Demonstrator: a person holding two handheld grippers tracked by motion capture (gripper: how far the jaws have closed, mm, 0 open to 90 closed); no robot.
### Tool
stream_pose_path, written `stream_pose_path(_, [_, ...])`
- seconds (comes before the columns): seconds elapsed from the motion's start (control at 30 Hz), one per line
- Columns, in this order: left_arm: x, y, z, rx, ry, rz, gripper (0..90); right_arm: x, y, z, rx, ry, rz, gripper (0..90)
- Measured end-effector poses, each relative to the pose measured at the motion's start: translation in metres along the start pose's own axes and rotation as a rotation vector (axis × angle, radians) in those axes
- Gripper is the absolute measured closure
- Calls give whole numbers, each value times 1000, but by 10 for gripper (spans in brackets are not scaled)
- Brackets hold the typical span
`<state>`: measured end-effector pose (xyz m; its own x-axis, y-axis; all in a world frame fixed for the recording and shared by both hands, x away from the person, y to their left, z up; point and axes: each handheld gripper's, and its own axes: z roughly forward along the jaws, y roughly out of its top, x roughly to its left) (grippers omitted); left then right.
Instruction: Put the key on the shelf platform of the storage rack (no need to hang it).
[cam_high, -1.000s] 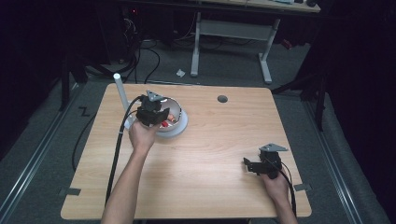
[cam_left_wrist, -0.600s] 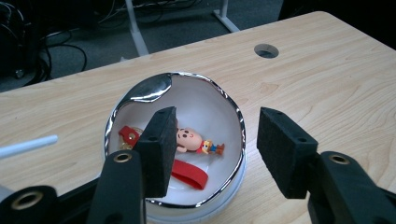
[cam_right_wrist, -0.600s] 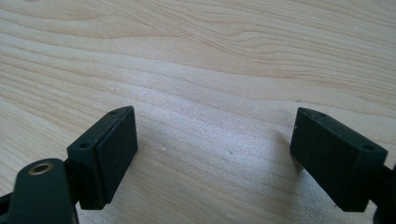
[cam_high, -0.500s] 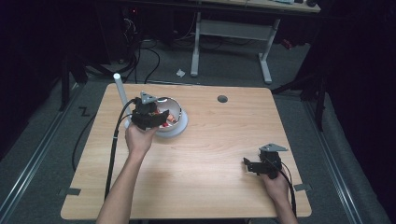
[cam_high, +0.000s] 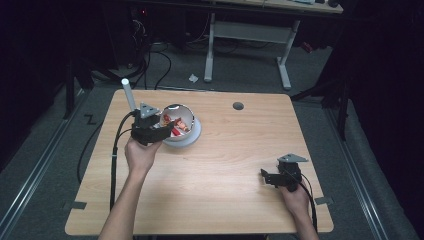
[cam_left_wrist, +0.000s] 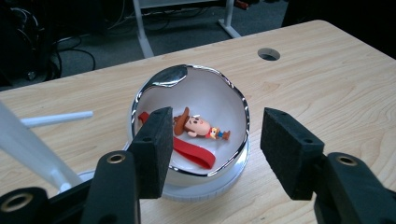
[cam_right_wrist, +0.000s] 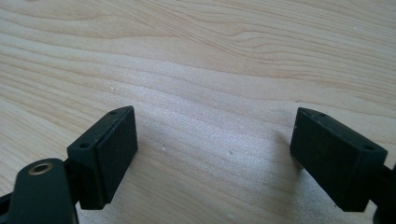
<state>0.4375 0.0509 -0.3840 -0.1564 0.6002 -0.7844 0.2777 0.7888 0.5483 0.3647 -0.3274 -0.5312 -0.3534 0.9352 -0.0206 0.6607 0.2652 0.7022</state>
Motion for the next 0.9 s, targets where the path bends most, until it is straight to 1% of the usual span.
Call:
stream_pose_path(0.07, [2, 1, -2, -3, 6, -16, 440, 0, 0, 0, 0, 0, 0, 148])
stream_pose_path(0.13, [4, 3, -5, -7, 3, -20, 438, 0, 0, 0, 0, 0, 0, 148])
stream_pose_path(0.17, [5, 4, -6, -6, 7, -31, 438, 0, 0, 0, 0, 0, 0, 148])
stream_pose_path(0.27, [9, 5, -8, -3, 7, -26, 435, 0, 0, 0, 0, 0, 1, 148])
stream_pose_path(0.3, [10, 5, -8, -4, 14, -38, 435, 0, 0, 0, 0, -1, 0, 148])
stream_pose_path(0.33, [11, 6, -9, -3, 15, -31, 434, 0, 0, 0, 0, 0, 1, 148])
stream_pose_path(0.63, [21, 11, -17, -12, 15, -43, 431, 0, 0, 0, 0, 0, 1, 148])
stream_pose_path(0.77, [24, 14, -22, -25, 14, -64, 431, 0, 0, 0, -1, 0, 1, 148])
stream_pose_path(0.83, [26, 15, -23, -28, 19, -77, 431, 0, 0, 0, -1, 0, 1, 148])
stream_pose_path(0.87, [28, 15, -24, -27, 16, -73, 430, 0, 0, 0, -1, 0, 1, 148])
stream_pose_path(0.9, [29, 16, -24, -27, 18, -81, 430, 0, 0, 0, -1, 0, 1, 148])
